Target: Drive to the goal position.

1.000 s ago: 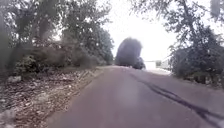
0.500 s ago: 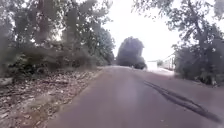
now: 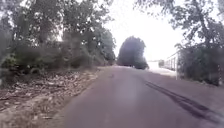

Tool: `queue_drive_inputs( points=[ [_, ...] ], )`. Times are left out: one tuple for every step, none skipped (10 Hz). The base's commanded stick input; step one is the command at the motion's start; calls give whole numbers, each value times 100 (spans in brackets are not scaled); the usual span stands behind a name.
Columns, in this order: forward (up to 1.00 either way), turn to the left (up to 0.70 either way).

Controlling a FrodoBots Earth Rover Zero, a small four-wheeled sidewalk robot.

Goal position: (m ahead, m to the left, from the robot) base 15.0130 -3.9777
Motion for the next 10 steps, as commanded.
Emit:
queue_drive_inputs(
  points=[
    [100, 0],
    [100, 0],
    [100, 0],
    [100, 0],
    [100, 0],
    [100, 0],
    [100, 0],
    [100, 0],
    [100, 0],
    [100, -8]
  ],
)
